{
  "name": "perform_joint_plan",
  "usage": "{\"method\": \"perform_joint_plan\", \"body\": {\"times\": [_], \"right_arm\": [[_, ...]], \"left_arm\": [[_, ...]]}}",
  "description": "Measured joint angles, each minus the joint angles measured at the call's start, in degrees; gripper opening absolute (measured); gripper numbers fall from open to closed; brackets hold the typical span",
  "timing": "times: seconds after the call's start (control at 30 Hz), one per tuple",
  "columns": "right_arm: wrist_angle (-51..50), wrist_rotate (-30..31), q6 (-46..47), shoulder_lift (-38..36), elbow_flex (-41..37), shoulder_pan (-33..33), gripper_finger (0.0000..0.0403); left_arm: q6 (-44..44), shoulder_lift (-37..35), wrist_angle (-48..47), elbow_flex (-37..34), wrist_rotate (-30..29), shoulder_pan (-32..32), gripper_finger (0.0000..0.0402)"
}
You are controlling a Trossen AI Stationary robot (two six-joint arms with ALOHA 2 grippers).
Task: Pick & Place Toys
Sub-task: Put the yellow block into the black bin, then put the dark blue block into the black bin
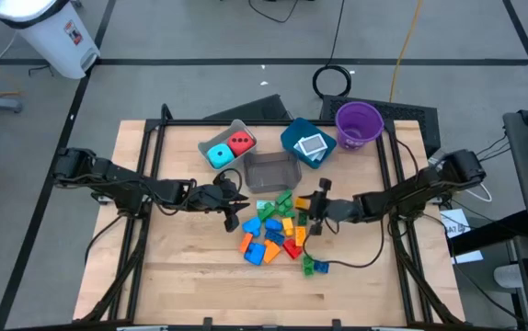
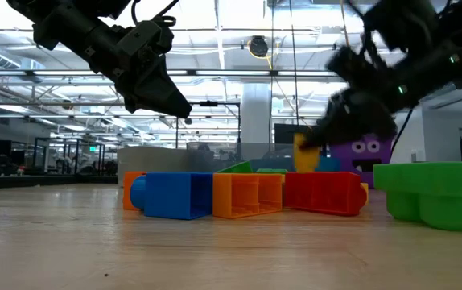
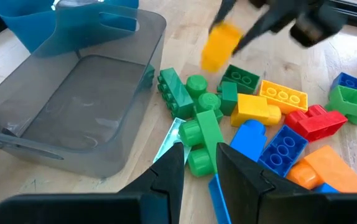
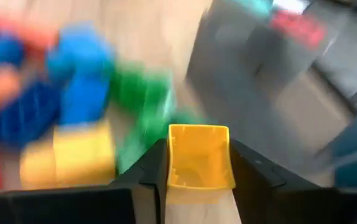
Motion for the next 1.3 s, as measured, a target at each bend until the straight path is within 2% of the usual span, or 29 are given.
{"method": "perform_joint_plan", "body": {"times": [0.23, 0.37, 0.53, 0.63, 0.73, 0.83, 1.1, 1.3], "right_arm": [[17.9, 2.2, -3.5, -2.8, 0.1, -3.6, 0.0101], [18.1, -4.2, -1.1, -1.7, 0.3, -9.8, 0.0099], [15.7, -7.9, 4.6, 0.8, 0.3, -16.2, 0.0106], [15.6, -11.4, 5.4, 1.5, 0.3, -17.8, 0.0107], [15.7, -11.0, 5.6, 1.7, 0.3, -17.9, 0.0110], [15.9, -11.0, 5.5, 1.7, 0.3, -17.9, 0.0128], [16.0, -11.0, 5.7, 1.7, 0.3, -17.5, 0.0210], [19.6, -12.9, 4.1, 1.7, 0.3, -14.5, 0.0246]], "left_arm": [[1.6, 0.0, 1.4, 0.0, 0.0, 0.0, 0.0099], [2.3, 0.0, 2.0, 0.0, 0.0, 0.0, 0.0099], [2.3, 0.0, 2.0, 0.0, 0.0, 0.0, 0.0099], [2.3, 0.0, 2.0, 0.0, 0.0, 0.0, 0.0099], [2.3, 0.0, 2.0, 0.0, 0.0, 0.0, 0.0099], [2.3, 0.0, 2.0, 0.0, 0.0, 0.0, 0.0099], [2.3, 0.0, 2.0, 0.0, 0.0, 0.0, 0.0099], [2.3, 0.0, 2.0, 0.0, 0.0, 0.0, 0.0099]]}}
